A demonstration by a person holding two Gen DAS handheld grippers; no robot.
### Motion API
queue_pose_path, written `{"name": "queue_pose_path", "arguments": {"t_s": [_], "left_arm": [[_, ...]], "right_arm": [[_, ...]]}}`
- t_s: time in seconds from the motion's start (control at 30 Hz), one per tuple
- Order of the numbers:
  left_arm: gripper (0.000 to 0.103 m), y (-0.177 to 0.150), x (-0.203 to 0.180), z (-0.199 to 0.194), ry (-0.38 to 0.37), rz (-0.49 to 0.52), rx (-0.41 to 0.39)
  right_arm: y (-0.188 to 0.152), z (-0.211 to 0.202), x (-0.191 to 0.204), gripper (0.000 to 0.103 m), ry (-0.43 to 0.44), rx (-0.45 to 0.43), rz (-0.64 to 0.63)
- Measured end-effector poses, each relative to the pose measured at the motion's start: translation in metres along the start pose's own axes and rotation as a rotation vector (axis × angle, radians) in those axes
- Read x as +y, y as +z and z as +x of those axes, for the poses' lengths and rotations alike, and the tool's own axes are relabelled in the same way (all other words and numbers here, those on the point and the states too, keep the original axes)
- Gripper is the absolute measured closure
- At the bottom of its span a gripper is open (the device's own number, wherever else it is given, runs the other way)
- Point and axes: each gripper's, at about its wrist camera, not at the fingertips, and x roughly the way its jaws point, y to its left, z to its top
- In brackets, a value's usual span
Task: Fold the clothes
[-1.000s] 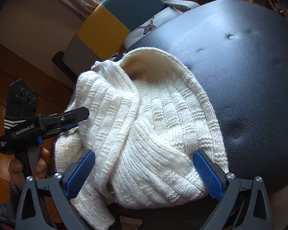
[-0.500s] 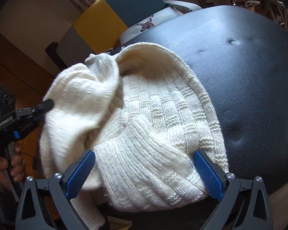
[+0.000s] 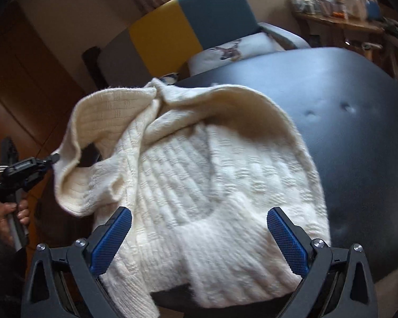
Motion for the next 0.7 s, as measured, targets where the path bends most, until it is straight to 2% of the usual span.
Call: {"name": "queue_pose_path", "arguments": {"t_s": [0.1,0.13,0.2,0.37,0.43,0.5,0.53,0.7], "left_arm": [[0.092,-0.004,0.028,0.016,0.056,-0.074,0.049],[0.088,-0.007,0.036,0.018,0.067,-0.111,0.063],[0.088,-0.014,0.045,0.015,0.072,-0.153,0.069],[0.084,-0.034,0.023,-0.009,0.06,-0.056,0.021],[0.081,-0.046,0.005,-0.009,0.032,-0.011,0.029],[0.072,-0.058,-0.012,-0.004,-0.01,0.006,0.048],[0.063,-0.064,-0.02,0.001,-0.019,0.015,0.062],[0.062,-0.082,-0.026,0.017,0.062,-0.03,0.086]], "right_arm": [[0.002,0.019,0.02,0.0,-0.007,0.048,-0.048],[0.004,0.027,0.026,0.0,-0.01,0.063,-0.059],[0.008,0.046,0.037,0.0,-0.044,0.099,-0.073],[0.011,0.08,0.045,0.0,-0.161,0.16,-0.097],[0.007,0.089,0.047,0.0,-0.189,0.172,-0.104],[0.003,0.092,0.049,0.0,-0.212,0.17,-0.122],[0.002,0.092,0.05,0.0,-0.213,0.17,-0.125],[0.0,0.083,0.045,0.0,-0.177,0.174,-0.097]]}}
